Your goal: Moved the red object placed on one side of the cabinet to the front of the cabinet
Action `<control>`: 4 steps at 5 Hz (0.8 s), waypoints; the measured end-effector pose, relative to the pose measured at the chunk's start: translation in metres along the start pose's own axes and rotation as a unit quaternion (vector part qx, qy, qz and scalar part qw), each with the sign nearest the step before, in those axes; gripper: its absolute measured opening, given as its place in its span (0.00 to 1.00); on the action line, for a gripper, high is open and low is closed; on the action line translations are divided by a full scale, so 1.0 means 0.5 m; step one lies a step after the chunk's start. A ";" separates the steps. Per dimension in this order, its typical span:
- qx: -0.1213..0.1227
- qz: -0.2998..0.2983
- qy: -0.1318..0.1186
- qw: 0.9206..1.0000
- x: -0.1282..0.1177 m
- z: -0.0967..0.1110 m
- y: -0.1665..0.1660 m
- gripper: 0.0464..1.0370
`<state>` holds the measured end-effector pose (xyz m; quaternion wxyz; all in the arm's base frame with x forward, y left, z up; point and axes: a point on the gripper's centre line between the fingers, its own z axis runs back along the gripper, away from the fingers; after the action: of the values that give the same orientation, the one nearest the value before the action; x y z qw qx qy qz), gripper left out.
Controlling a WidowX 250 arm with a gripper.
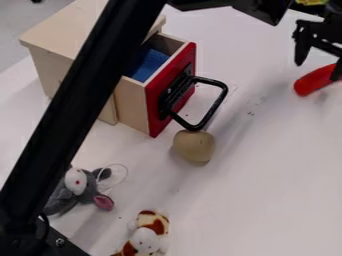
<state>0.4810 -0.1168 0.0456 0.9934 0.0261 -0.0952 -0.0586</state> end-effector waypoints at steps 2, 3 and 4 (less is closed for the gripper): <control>-0.002 -0.014 0.047 0.999 -0.023 -0.078 0.000 0.96; -0.006 -0.011 0.055 0.998 -0.024 -0.084 0.005 0.93; -0.012 -0.013 0.050 0.999 -0.029 -0.088 0.003 0.65</control>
<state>0.4756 -0.1115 0.0001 0.9963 0.0182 -0.0439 -0.0715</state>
